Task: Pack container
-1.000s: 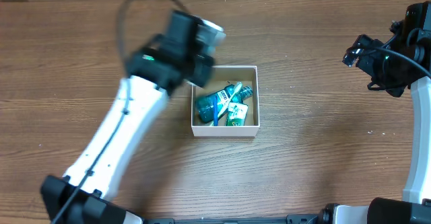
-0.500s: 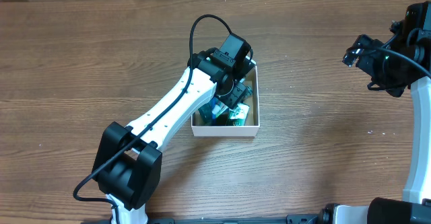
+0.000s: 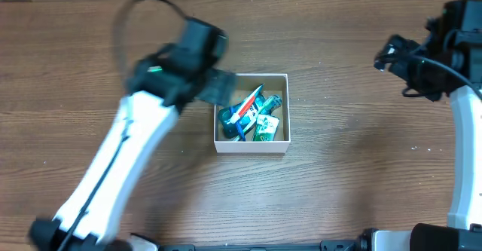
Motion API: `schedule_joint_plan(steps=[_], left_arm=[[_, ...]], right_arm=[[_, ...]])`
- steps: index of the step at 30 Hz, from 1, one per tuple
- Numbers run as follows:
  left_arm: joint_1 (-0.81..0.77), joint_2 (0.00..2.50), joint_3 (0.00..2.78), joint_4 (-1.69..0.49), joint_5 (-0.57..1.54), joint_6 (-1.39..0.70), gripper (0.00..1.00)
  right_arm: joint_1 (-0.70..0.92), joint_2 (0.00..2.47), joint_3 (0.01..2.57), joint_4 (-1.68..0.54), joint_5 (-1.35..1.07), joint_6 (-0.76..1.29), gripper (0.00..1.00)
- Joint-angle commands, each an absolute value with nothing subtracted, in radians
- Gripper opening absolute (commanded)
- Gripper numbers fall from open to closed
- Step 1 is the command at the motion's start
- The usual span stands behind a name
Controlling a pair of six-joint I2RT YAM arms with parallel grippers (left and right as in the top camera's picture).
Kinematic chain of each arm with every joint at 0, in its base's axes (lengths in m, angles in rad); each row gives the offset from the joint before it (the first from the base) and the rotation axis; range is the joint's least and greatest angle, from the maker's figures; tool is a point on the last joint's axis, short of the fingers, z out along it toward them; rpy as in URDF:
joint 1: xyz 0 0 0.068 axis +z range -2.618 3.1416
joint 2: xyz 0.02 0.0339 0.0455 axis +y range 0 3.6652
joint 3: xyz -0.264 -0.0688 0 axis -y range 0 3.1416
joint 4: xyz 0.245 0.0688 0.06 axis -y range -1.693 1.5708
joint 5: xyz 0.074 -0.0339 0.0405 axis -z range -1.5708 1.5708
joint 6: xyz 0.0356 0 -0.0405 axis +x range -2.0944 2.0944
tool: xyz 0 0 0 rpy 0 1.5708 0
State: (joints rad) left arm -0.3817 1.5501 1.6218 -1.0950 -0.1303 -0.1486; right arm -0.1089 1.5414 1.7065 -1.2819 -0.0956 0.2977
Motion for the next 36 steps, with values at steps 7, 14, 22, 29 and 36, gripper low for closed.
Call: schedule_joint_plan(steps=[7,14,22,29,36], left_arm=[[-0.165,1.519,1.638,-1.101,-0.152,-0.435,1.00],[-0.157,1.519,1.638,-1.092,-0.169,-0.396,1.00],[-0.132,1.425,1.625,-1.120,-0.086,-0.239,1.00],[-0.131,1.034,1.258,-0.958,-0.097,-0.239,1.00],[-0.131,0.614,0.923,-0.935,-0.150,-0.313,1.00]], right_arm=[[0.078,1.552,1.705,-1.138,-0.081,0.131,1.00],[0.104,1.562,1.706,-0.971,-0.119,0.115,1.00],[0.104,1.472,1.705,-1.085,-0.027,0.211,1.00],[0.140,1.201,1.494,-1.045,0.042,0.215,1.00],[0.147,0.871,1.010,-0.942,0.033,0.259,1.00]])
